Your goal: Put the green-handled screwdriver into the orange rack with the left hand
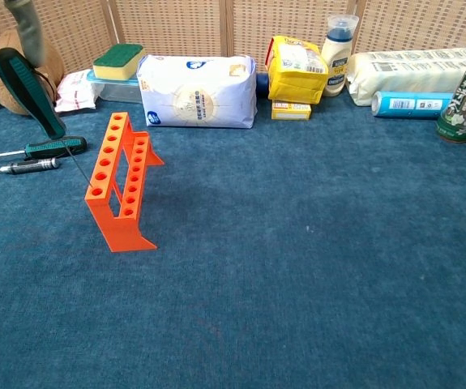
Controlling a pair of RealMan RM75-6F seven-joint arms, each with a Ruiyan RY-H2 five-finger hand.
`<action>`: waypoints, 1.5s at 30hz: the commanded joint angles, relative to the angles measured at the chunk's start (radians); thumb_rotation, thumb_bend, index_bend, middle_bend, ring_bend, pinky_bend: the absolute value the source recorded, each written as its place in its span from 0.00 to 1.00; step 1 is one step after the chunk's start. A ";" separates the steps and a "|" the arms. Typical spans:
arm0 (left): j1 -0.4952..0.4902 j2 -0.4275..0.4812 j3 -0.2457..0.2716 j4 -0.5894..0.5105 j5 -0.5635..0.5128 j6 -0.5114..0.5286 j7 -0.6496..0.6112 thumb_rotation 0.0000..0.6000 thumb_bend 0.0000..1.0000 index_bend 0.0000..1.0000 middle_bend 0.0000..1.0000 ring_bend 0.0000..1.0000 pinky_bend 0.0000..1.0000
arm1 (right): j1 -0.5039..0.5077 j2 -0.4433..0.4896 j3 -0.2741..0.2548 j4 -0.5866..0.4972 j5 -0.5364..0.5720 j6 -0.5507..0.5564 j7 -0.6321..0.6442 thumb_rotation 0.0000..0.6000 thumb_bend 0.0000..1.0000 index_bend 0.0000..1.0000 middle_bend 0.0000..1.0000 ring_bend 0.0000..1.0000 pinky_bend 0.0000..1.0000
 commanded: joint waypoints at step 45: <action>-0.123 -0.180 0.001 0.085 -0.244 -0.060 0.192 1.00 0.44 0.60 1.00 0.98 0.98 | 0.000 0.007 0.004 -0.002 0.004 -0.001 0.017 1.00 0.01 0.05 0.00 0.00 0.00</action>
